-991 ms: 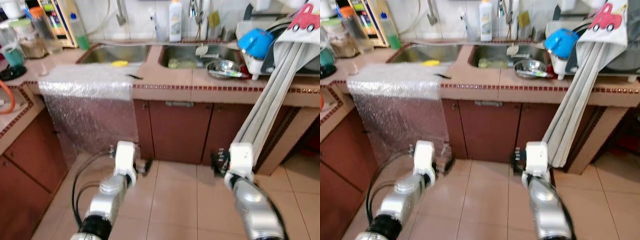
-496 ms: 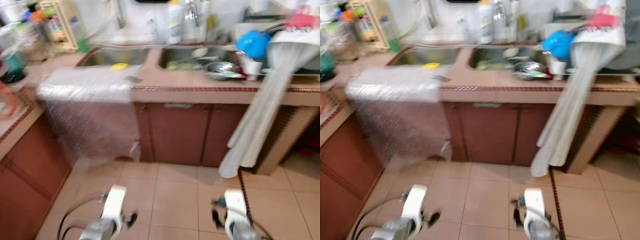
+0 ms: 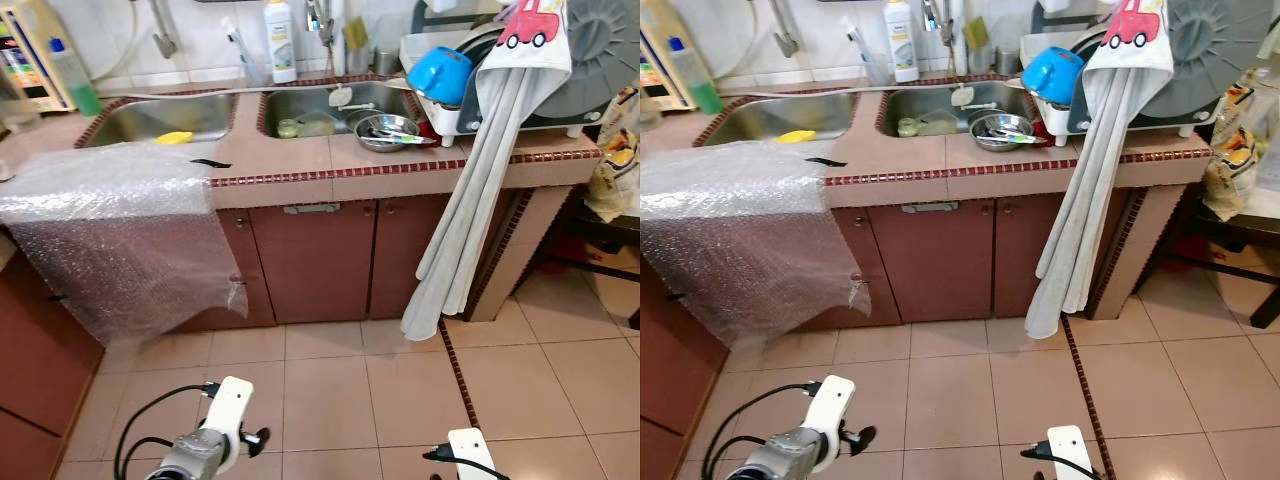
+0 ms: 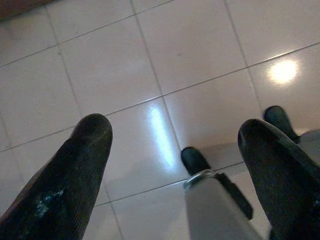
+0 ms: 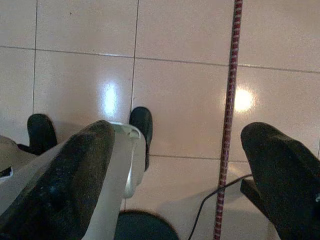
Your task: Kitchen organization
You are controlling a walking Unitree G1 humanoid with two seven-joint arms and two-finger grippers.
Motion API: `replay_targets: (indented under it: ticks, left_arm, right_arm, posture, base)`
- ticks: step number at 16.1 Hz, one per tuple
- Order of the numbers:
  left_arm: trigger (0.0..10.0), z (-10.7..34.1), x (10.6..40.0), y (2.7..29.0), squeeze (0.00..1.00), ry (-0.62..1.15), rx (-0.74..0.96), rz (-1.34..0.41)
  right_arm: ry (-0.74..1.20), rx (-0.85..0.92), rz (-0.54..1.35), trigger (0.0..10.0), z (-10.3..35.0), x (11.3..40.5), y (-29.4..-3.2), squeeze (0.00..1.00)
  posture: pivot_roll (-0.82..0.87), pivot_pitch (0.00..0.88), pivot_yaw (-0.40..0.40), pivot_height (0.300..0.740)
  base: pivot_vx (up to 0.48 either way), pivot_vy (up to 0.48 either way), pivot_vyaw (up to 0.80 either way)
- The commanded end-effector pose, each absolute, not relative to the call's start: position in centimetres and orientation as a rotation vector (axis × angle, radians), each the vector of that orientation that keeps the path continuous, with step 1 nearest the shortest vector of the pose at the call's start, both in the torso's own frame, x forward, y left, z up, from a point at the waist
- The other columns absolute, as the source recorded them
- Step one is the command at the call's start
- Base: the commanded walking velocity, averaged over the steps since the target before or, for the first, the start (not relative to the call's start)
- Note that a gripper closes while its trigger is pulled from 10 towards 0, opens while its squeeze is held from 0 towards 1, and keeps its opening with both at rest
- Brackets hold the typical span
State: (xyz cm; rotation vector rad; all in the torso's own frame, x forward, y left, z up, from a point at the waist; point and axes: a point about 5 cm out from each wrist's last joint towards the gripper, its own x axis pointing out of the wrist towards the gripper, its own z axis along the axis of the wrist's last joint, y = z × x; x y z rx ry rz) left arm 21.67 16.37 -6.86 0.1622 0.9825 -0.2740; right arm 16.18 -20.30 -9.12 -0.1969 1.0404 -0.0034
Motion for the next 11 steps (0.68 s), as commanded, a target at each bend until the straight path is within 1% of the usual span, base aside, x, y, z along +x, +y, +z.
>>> replay_targets:
  ticks: [1, 5, 9, 11]
  left_arm:
    - [10.0, -7.5, 20.4, 17.3, 0.0, 1.024, 0.182, -0.242]
    - [10.0, -8.1, 19.4, 17.1, 0.0, 1.039, 0.14, -0.201]
    - [10.0, -8.2, 19.3, 17.0, 0.0, 1.041, 0.128, -0.193]
    - [10.0, -8.2, 19.2, 17.2, 0.0, 1.04, 0.155, -0.208]
  right_arm:
    - [1.026, -0.214, 0.045, 10.0, -9.0, 16.7, -19.8, 0.0]
    - [1.022, -0.279, 0.108, 10.0, -8.7, 17.2, -20.2, 0.0]
    - [1.012, -0.297, 0.123, 10.0, -8.5, 17.7, -20.1, 0.0]
    - [1.01, -0.286, 0.129, 10.0, -8.5, 17.8, -19.7, 0.0]
  posture:
    - [-0.1, 0.0, 0.066, 0.74]
    - [-0.1, 0.0, 0.015, 0.74]
    - [-0.09, 0.0, 0.015, 0.74]
    - [-0.09, 0.0, 0.03, 0.74]
  base:
    - [0.0, 0.0, -0.76]
    - [0.0, 0.0, -0.76]
    - [0.0, 0.0, -0.76]
    - [0.0, 0.0, -0.76]
